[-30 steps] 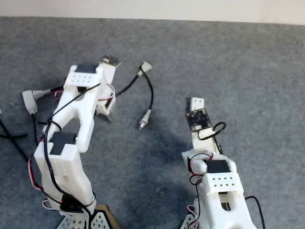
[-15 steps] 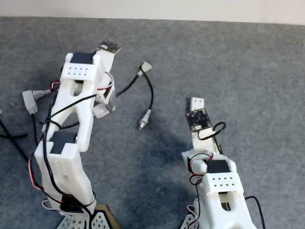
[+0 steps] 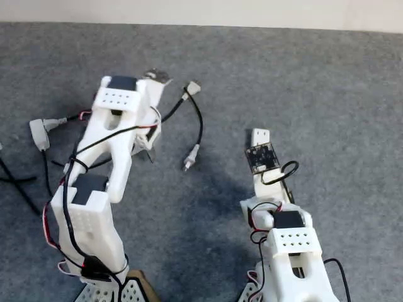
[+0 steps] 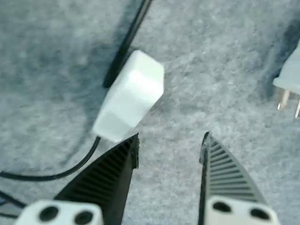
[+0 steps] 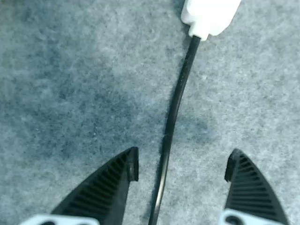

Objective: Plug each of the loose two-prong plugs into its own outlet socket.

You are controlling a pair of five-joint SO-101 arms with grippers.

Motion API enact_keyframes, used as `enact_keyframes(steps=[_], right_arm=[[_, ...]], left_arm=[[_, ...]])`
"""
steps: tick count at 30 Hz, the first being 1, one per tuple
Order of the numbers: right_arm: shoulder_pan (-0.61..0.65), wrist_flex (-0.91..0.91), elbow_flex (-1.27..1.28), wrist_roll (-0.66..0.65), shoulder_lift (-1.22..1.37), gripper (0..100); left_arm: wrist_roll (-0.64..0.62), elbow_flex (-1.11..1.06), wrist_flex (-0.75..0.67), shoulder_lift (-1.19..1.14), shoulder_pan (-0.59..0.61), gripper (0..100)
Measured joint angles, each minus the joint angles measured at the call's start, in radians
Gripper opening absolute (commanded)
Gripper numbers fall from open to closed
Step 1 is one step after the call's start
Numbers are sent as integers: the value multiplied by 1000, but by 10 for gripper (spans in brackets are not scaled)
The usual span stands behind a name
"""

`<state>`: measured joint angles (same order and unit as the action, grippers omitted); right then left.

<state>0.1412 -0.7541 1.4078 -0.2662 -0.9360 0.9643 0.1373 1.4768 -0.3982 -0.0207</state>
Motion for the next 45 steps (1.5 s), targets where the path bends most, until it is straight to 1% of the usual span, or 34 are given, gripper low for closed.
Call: enact_keyframes(steps=[4,6,15,18,26,34,38,45], right_arm=[[0,0,0,0,0,293],[0,0,0,0,0,293],[0,0,0,0,0,293],[0,0,0,0,0,293],[0,0,0,0,0,293],[0,0,0,0,0,293],[0,0,0,0,0,293],[0,0,0,0,0,293]], left_arm=[[0,-74,-98,0,2,231],[0,-77,-129,0,2,231],[0,-35,-147,0,48,231],[0,-6,-147,-32,58,231],[0,242,-132,-226,91,231],[0,565,54,-397,104,231],[0,643,89,-460,106,231],[5,735,87,-529,152,231]])
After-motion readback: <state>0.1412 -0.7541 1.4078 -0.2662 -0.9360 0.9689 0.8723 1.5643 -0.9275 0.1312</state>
